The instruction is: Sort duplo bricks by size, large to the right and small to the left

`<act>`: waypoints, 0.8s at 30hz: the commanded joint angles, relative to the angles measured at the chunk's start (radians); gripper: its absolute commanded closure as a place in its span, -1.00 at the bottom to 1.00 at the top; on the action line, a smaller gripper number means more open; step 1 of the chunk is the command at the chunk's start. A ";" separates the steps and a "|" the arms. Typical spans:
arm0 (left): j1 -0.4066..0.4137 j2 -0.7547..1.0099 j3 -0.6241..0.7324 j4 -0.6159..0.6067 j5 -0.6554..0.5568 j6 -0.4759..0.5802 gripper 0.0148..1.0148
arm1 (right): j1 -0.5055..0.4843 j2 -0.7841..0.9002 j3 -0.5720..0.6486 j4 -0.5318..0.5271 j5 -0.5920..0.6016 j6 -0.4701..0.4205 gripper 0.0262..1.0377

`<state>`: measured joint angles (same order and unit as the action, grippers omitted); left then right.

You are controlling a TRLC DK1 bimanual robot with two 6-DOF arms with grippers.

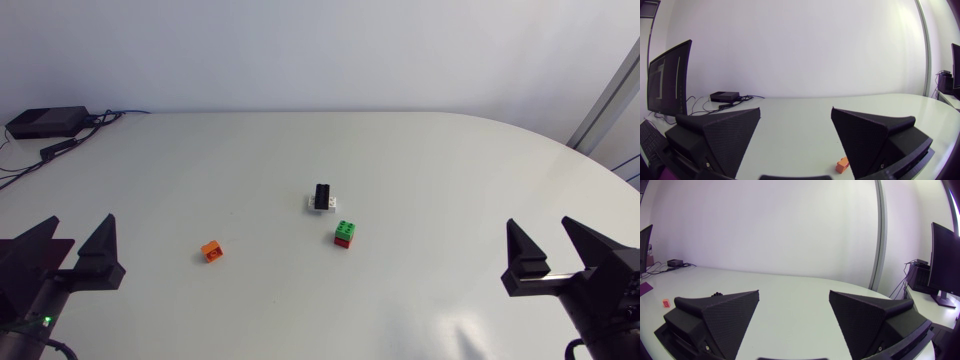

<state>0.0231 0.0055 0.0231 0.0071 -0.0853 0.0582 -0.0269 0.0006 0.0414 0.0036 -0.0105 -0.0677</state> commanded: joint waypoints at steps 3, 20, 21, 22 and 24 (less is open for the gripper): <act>-0.006 -0.018 -0.025 0.007 0.007 -0.015 -0.94 | 0.001 -0.005 -0.041 -0.011 -0.002 -0.003 -0.94; -0.011 -0.018 0.049 -0.053 0.004 -0.018 -0.92 | 0.016 -0.007 -0.029 -0.010 0.001 -0.004 -0.94; -0.011 -0.018 0.063 -0.064 0.005 -0.017 -0.92 | 0.016 -0.005 -0.015 -0.024 0.003 -0.004 -0.94; -0.014 -0.015 0.077 -0.076 0.004 -0.018 -0.92 | 0.018 -0.005 -0.002 -0.036 0.003 -0.003 -0.94; -0.029 0.001 0.106 -0.094 0.005 -0.018 -0.91 | 0.024 -0.002 0.020 -0.037 0.003 -0.003 -0.94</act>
<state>0.0078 0.0067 0.0742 -0.0818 -0.0849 0.0582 -0.0116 0.0006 0.0483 -0.0090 -0.0101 -0.0677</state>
